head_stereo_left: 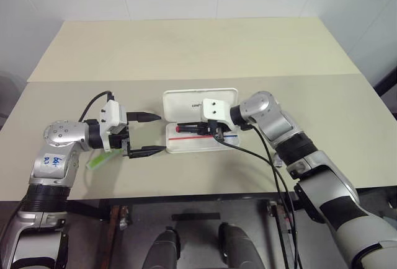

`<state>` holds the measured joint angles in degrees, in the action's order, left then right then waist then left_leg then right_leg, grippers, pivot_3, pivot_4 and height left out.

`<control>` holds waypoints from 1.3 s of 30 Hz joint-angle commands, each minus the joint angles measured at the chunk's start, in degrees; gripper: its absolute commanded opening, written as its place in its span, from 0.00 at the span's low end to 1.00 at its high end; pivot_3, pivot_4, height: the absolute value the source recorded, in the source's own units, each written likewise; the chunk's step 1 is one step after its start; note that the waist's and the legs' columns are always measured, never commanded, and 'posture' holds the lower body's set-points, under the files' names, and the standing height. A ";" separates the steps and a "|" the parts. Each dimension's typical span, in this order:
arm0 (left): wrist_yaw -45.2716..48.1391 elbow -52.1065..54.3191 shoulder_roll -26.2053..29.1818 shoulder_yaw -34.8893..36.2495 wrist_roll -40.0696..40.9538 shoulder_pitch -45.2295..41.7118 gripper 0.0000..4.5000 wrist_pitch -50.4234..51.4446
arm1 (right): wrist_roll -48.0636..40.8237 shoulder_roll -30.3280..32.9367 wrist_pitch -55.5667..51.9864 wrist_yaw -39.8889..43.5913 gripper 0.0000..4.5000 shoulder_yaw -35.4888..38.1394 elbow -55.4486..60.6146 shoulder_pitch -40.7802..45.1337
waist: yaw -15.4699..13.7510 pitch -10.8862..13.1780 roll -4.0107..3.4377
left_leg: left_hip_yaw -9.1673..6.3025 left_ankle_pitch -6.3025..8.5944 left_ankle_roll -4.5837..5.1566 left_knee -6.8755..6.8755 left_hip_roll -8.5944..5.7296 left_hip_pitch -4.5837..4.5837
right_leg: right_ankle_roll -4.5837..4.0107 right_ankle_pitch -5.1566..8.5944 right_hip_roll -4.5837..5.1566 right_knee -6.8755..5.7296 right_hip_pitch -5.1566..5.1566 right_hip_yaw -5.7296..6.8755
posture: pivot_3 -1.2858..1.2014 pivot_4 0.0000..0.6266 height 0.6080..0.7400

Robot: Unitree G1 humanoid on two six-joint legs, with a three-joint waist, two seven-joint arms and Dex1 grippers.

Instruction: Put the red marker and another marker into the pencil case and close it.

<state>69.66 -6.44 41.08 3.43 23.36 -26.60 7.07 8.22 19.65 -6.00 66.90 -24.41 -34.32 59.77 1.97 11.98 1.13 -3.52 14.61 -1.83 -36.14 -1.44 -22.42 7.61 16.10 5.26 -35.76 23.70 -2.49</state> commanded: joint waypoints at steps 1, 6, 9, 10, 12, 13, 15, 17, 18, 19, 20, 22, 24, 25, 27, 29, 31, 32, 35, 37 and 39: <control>-0.69 2.70 0.19 1.20 0.77 0.32 1.00 0.28 | -0.47 -0.92 2.19 -0.91 0.50 1.60 -0.34 2.40 | 0.04 0.00 0.00 | 0.00 0.00 0.00 0.00 0.01 0.00 | 0.00 0.00 -0.01 0.00 0.00 0.00 | 0.52 0.24 1.00; -0.91 3.05 0.23 1.38 0.83 0.57 1.00 0.51 | -3.78 -2.41 -0.11 -0.47 0.90 4.22 2.27 4.08 | 0.29 0.00 0.00 | 0.00 0.01 -0.03 0.02 0.06 0.01 | -0.03 0.02 -0.06 0.00 0.02 0.00 | 0.52 0.24 1.00; -0.99 2.98 0.11 1.20 0.85 0.42 1.00 0.52 | -8.33 -3.44 -4.53 1.49 0.98 6.89 5.84 4.49 | 0.26 0.00 0.00 | -0.02 0.01 -0.04 0.01 0.08 0.01 | -0.04 0.02 -0.07 -0.01 0.02 0.00 | 0.52 0.24 1.00; -0.97 2.85 0.00 1.06 0.82 0.33 1.00 0.45 | -10.27 -3.45 -6.86 2.56 0.98 7.80 7.94 4.25 | 0.26 0.00 0.00 | -0.03 0.01 -0.04 0.02 0.08 0.00 | -0.04 0.02 -0.07 -0.02 0.02 0.01 | 0.52 0.24 1.00; -0.94 2.58 -0.23 0.79 0.73 0.09 1.00 0.34 | -13.28 -2.92 -11.06 4.38 0.98 8.87 12.02 3.26 | 0.19 0.00 0.00 | -0.04 0.01 -0.04 0.04 0.08 0.00 | -0.04 0.02 -0.07 -0.08 0.02 0.01 | 0.52 0.24 1.00; -0.94 2.50 -0.31 0.72 0.69 0.02 1.00 0.32 | -14.20 -2.64 -12.61 4.89 0.98 9.11 13.61 2.79 | 0.15 0.00 0.00 | -0.04 0.01 -0.04 0.05 0.08 0.00 | -0.04 0.02 -0.07 -0.09 0.02 0.01 | 0.52 0.24 1.00; -1.01 2.40 -0.50 0.64 0.50 0.01 1.00 0.15 | -17.28 -0.63 -16.83 6.99 0.98 9.43 20.43 -0.57 | -0.03 0.00 0.00 | -0.05 0.02 -0.04 0.06 0.08 -0.01 | -0.04 0.02 -0.07 -0.09 0.02 0.02 | 0.52 0.24 1.00; -1.18 2.49 -0.49 0.66 0.13 0.38 1.00 -0.14 | -19.88 1.97 -20.45 8.17 0.98 9.65 27.67 -4.53 | -0.40 0.00 0.00 | -0.07 0.06 -0.05 0.05 0.10 -0.02 | -0.05 0.03 -0.07 -0.06 0.00 0.06 | 0.52 0.24 1.00; -1.27 2.59 -0.42 0.78 0.03 0.69 1.00 -0.25 | -21.01 3.19 -22.03 8.40 0.98 9.80 30.72 -6.24 | -0.46 0.00 0.00 | -0.11 0.07 -0.03 0.05 0.09 -0.07 | -0.05 0.03 -0.05 -0.03 0.00 0.11 | 0.52 0.24 1.00; -1.50 2.76 -0.15 1.19 -0.04 1.40 1.00 -0.33 | -22.75 4.92 -23.29 8.90 0.98 10.62 34.71 -8.94 | -0.49 0.00 0.00 | -0.13 0.07 -0.02 0.03 0.07 -0.12 | -0.05 0.03 -0.04 0.01 0.00 0.14 | 0.52 0.24 1.00; -1.81 2.82 0.36 1.92 -0.12 2.48 1.00 -0.47 | -24.89 6.98 -24.48 9.19 0.98 12.22 39.09 -12.32 | -0.55 0.00 0.00 | -0.15 0.08 -0.01 0.01 0.03 -0.18 | -0.05 0.03 0.00 0.06 0.01 0.16 | 0.52 0.24 1.00; -2.62 2.91 1.46 3.54 -0.33 4.67 1.00 -0.88 | -28.53 10.63 -26.14 8.59 0.98 15.97 46.11 -18.34 | -0.52 0.00 0.00 | -0.22 0.11 0.05 0.02 0.02 -0.24 | -0.05 0.03 0.04 0.15 0.00 0.22 | 0.52 0.24 1.00; -3.68 2.57 2.57 5.85 -0.20 6.99 1.00 -1.42 | -31.33 13.79 -26.74 7.43 0.98 20.33 50.26 -23.20 | -0.33 0.00 0.00 | -0.24 0.13 0.07 0.01 0.02 -0.30 | -0.05 0.03 0.05 0.19 0.03 0.22 | 0.52 0.24 1.00; -4.31 2.33 3.04 7.25 -0.14 8.27 1.00 -1.61 | -32.29 15.24 -26.42 6.86 0.98 22.56 51.43 -25.39 | -0.28 0.00 0.00 | -0.24 0.14 0.08 0.02 0.03 -0.31 | -0.05 0.03 0.04 0.21 0.05 0.22 | 0.52 0.24 1.00; -5.42 1.67 3.66 9.71 -0.18 10.77 1.00 -2.53 | -33.10 17.23 -25.08 5.54 0.98 25.77 52.52 -28.59 | -0.17 0.00 0.00 | -0.23 0.15 0.05 0.05 0.09 -0.26 | -0.08 0.05 0.01 0.34 0.05 0.20 | 0.52 0.24 1.00; -6.00 0.55 4.30 11.43 -0.81 13.07 1.00 -4.18 | -32.23 18.61 -21.18 4.35 0.98 28.03 52.18 -31.45 | -0.29 0.00 0.00 | -0.13 0.15 0.05 0.07 0.12 -0.12 | -0.13 0.08 -0.01 0.29 0.00 0.18 | 0.52 0.24 1.00; -6.70 -0.53 4.64 12.81 -1.21 14.48 1.00 -5.31 | -31.22 19.87 -17.45 3.78 0.98 29.17 51.67 -33.95 | -0.41 0.00 0.00 | -0.10 0.15 0.04 0.07 0.13 0.04 | -0.16 0.09 0.00 0.29 -0.15 0.19 | 0.52 0.24 1.00; -7.34 -1.51 4.81 13.96 -1.14 15.42 1.00 -5.62 | -31.13 21.10 -16.07 4.34 0.98 30.18 51.69 -36.37 | -0.45 0.00 0.00 | -0.10 0.14 0.05 0.06 0.13 0.08 | -0.17 0.09 0.02 0.28 -0.21 0.19 | 0.52 0.24 1.00; -8.43 -3.56 4.80 15.73 -0.95 17.63 1.00 -6.08 | -32.87 23.65 -14.79 4.76 0.98 32.86 52.08 -40.83 | -0.58 -0.01 0.02 | -0.11 0.13 0.06 0.05 0.13 0.10 | -0.17 0.09 0.09 0.31 -0.26 0.19 | 0.52 0.24 1.00; -8.74 -4.54 4.54 15.68 -1.25 18.30 1.00 -6.26 | -33.82 24.39 -13.94 4.51 0.98 33.64 52.00 -41.27 | -0.56 -0.01 0.01 | -0.07 0.12 0.10 0.05 0.14 0.07 | -0.15 0.08 0.17 0.31 -0.23 0.15 | 0.52 0.24 1.00; -9.05 -5.95 4.26 15.46 -1.64 18.68 1.00 -6.67 | -34.63 25.01 -13.47 4.69 0.98 34.35 51.74 -41.36 | -0.49 -0.02 0.04 | -0.07 0.12 0.11 0.01 0.15 0.07 | -0.11 0.06 0.17 0.31 -0.25 0.15 | 0.52 0.24 1.00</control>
<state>61.05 -12.08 45.11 17.91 22.06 -8.28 1.71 -24.61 43.72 -20.87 71.53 7.66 15.71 17.91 1.48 11.96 1.17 -3.60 14.72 -1.72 -36.13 -1.27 -22.33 7.49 16.16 5.43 -35.46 23.44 -2.34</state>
